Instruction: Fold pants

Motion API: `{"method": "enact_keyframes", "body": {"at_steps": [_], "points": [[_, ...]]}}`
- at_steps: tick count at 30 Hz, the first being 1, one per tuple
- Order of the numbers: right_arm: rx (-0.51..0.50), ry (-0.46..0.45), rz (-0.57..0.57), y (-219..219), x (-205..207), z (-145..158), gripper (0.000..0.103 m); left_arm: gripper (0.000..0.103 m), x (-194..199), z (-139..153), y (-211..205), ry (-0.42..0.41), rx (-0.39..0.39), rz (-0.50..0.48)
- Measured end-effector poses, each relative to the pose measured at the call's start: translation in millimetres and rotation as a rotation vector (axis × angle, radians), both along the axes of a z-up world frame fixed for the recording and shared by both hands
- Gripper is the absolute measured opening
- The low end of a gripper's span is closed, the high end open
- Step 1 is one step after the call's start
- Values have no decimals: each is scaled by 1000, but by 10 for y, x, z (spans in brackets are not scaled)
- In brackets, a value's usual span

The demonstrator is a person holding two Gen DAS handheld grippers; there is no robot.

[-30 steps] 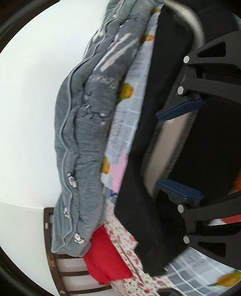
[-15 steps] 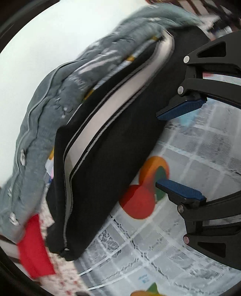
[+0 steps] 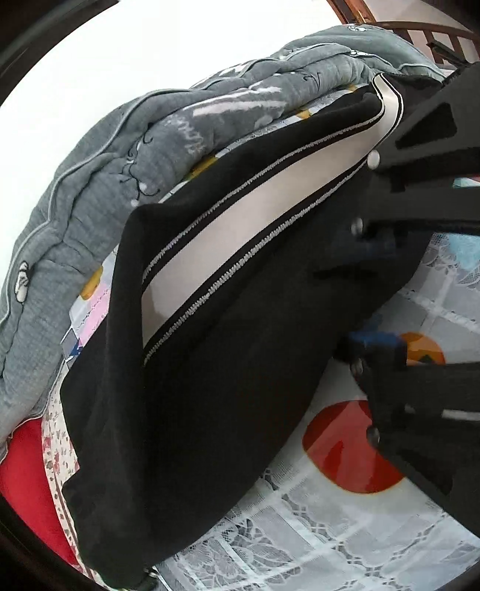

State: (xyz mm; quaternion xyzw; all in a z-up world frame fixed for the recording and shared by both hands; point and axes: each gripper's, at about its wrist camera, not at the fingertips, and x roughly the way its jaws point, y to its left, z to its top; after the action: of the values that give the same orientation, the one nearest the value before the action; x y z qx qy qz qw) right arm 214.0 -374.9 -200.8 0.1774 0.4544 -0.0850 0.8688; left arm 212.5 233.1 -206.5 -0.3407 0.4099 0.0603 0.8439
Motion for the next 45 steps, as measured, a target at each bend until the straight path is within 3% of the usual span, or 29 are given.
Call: {"method": "enact_keyframes", "body": {"at_steps": [3, 6, 8, 14, 23, 26, 28, 29, 33, 38, 45], "points": [[-6, -97, -18, -3, -166, 120, 7, 14, -47, 41, -26, 8, 26, -32], [7, -145, -26, -41, -389, 259, 7, 11, -174, 162, -168, 14, 122, -69], [-1, -169, -39, -81, -588, 326, 6, 11, -312, 221, -233, 13, 138, -92], [-53, -163, -39, -255, -1145, 418, 6, 11, -850, 279, -346, 16, 108, -157], [-100, -129, -47, -573, -1849, 473, 8, 12, -1535, 339, -725, 14, 192, -234], [-167, -70, -26, -555, -1954, 461, 17, 21, -1625, 357, -774, 48, 221, -239], [-221, -66, -12, -495, -2078, 545, 20, 52, -1731, 379, -780, 62, 234, -239], [-246, -87, -8, -457, -2183, 625, 23, 58, -1808, 409, -779, 50, 248, -238], [-293, -145, 24, -304, -2377, 897, 28, 60, -2132, 575, -751, -26, 321, -224], [-316, -230, 71, -18, -2368, 1149, 38, 60, -2369, 710, -549, -100, 348, -182], [-329, -270, 158, 539, -2108, 1137, 39, 59, -2532, 746, -45, -153, 419, -127]]}}
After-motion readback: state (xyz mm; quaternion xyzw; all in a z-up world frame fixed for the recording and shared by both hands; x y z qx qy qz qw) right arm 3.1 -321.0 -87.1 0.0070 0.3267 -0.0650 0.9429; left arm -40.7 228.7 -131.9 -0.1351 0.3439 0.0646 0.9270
